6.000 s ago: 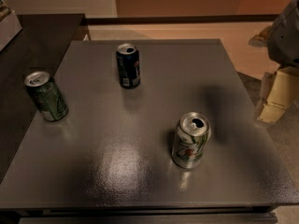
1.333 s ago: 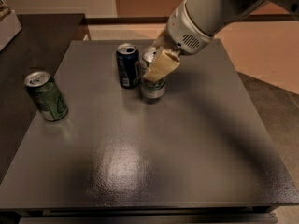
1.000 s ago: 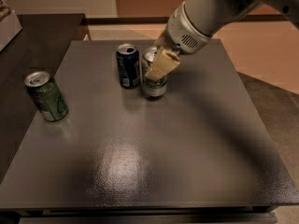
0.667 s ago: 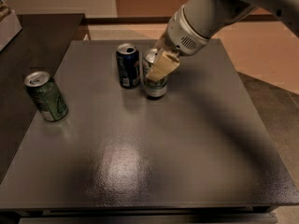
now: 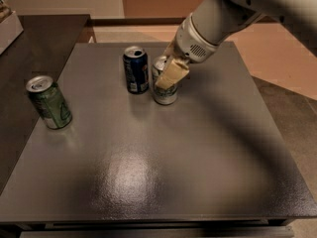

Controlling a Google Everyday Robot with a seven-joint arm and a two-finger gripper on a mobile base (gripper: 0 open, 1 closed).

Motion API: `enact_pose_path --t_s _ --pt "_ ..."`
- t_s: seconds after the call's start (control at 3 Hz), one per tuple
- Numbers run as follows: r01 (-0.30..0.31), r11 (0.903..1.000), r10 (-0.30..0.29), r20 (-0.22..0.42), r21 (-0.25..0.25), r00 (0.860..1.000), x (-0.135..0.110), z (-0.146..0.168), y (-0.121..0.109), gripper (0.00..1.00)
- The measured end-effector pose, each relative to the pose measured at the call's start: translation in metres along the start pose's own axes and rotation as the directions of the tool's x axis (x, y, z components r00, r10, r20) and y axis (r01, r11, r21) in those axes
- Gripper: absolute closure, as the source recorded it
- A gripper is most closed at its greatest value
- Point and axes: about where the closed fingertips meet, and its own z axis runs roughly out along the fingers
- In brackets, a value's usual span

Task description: Move 7up can near pepsi can

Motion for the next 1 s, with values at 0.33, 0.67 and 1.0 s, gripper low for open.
enact_pose_path --t_s 0.33,0.67,1.0 --pt "0.002 1.0000 -0.002 0.000 -0.002 1.000 -0.0012 0.0008 0.0010 0.15" --pt "0.004 1.0000 -0.004 0.000 -0.004 1.000 -0.0023 0.0017 0.0018 0.00" --pt "0.004 1.0000 -0.004 0.000 -0.004 1.000 -0.0024 0.0017 0.0018 0.00"
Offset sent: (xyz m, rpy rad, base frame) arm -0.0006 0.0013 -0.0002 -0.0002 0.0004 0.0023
